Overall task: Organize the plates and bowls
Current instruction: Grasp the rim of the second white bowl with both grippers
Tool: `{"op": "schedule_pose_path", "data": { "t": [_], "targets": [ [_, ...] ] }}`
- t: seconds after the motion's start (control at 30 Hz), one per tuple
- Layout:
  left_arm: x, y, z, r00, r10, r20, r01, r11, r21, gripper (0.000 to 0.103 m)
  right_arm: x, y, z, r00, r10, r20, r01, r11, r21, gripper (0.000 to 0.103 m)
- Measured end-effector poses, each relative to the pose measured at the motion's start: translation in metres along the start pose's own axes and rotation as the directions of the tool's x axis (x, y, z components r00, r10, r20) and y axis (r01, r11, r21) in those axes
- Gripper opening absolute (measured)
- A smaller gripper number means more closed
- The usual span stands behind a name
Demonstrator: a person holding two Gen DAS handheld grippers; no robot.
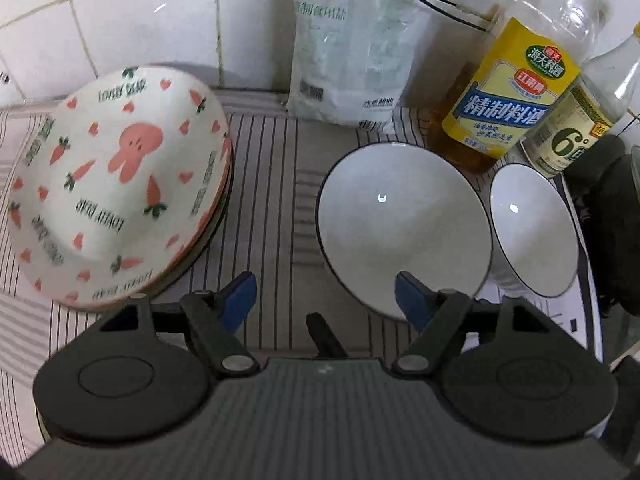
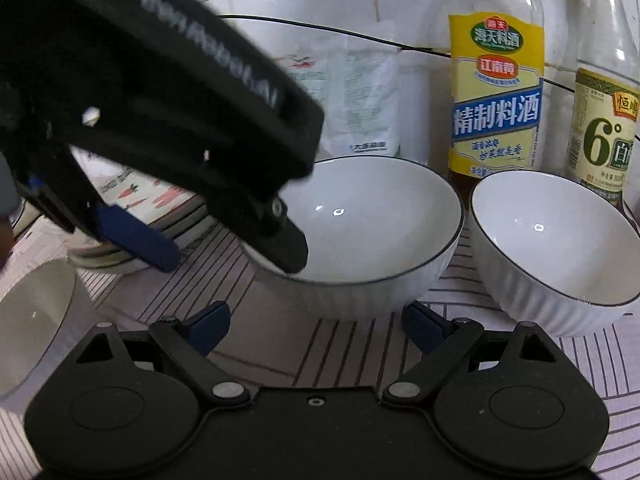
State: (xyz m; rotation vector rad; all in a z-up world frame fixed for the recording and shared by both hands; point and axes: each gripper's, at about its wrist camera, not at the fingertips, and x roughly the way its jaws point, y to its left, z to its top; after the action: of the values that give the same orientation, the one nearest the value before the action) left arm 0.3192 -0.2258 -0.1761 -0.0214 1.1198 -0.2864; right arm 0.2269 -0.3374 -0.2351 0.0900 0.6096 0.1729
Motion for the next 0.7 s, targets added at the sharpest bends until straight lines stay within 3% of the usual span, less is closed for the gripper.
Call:
{"op": "schedule_pose_path", "data": {
  "t": [0.03, 0.13, 0.27, 0.7],
  "targets": [
    [0.003, 0.000, 0.002, 1.000, 0.001, 0.004, -0.001, 1.000, -0.001, 0.073, 0.002, -0.002, 0.002, 1.000, 0.000, -0.004, 0.000, 1.000, 0.019, 0.095],
    [0.012, 0.002, 0.007, 1.000, -0.009, 0.008, 0.009, 1.000, -0.015, 0.058, 0.008, -0.006, 0.006, 1.000, -0.014, 0.003, 0.014, 0.998, 0.054, 0.095],
    [0.023, 0.000, 0.008, 1.000, -0.006, -0.008, 0.006, 1.000, -0.011, 0.022, 0.014, -0.008, 0.011, 1.000, -0.024, 0.011, 0.023, 0.993, 0.113, 0.096],
    [0.008, -0.007, -0.004, 1.000, -0.002, -0.029, 0.003, 1.000, 0.014, 0.016, 0.000, -0.006, 0.010, 0.999, -0.033, 0.032, 0.030, 0.996, 0.085, 0.094]
  ]
}}
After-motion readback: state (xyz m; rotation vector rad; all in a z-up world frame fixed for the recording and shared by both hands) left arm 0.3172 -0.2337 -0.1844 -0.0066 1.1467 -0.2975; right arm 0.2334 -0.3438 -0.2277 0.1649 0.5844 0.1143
